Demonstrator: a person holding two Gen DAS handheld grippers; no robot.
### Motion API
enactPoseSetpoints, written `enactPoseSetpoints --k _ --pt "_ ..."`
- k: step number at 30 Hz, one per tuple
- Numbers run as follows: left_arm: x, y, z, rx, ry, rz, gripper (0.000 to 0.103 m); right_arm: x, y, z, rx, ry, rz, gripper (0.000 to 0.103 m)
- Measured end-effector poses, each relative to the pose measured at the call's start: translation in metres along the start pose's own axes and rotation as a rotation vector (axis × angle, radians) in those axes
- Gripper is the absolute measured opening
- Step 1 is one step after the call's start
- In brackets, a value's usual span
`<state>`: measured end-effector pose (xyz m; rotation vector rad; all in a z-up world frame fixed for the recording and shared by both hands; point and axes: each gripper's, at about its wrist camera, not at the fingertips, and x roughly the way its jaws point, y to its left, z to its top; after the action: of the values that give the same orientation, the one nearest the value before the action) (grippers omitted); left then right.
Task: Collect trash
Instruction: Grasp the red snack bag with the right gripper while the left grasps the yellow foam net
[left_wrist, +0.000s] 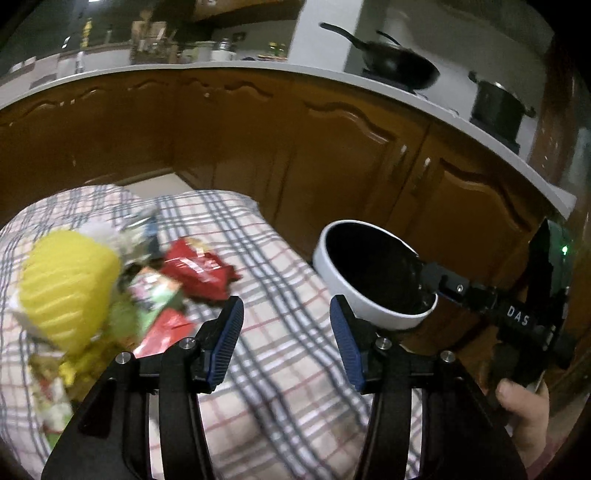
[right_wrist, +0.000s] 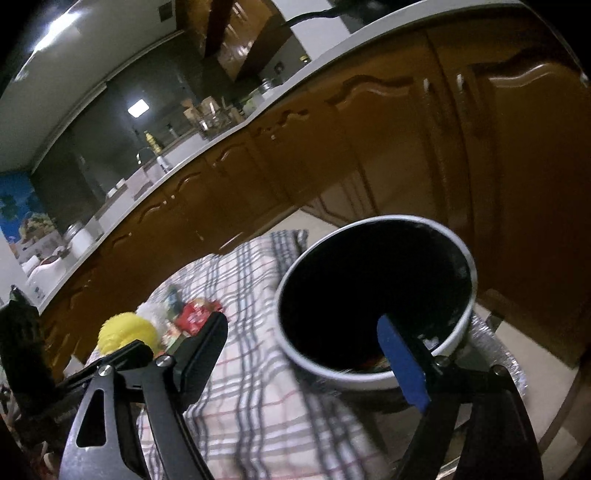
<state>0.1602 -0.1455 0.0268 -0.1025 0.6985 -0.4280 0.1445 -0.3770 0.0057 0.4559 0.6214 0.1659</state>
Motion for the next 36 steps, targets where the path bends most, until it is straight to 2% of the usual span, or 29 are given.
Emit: enactPoseSetpoints --k 12,21,27,36 --pt "-0.04 0.049 -0.01 -0.09 -0.043 0.069 0.049 0.032 0.052 -0.018 -0.063 0.07 0.077 0.085" --pt "-0.063 0.075 -0.005 -0.126 -0.09 0.118 0.049 0.058 0.079 -0.016 -0.093 0.101 0.119 0.085" --pt "-0.065 0.095 0.005 -0.142 -0.106 0.169 0.055 0.083 0.097 -0.011 -0.136 0.144 0.145 0.085" --pt "-0.047 0.123 0.015 -0.171 -0.064 0.222 0.057 0.129 0.108 -0.002 -0.165 0.214 0.165 0.084"
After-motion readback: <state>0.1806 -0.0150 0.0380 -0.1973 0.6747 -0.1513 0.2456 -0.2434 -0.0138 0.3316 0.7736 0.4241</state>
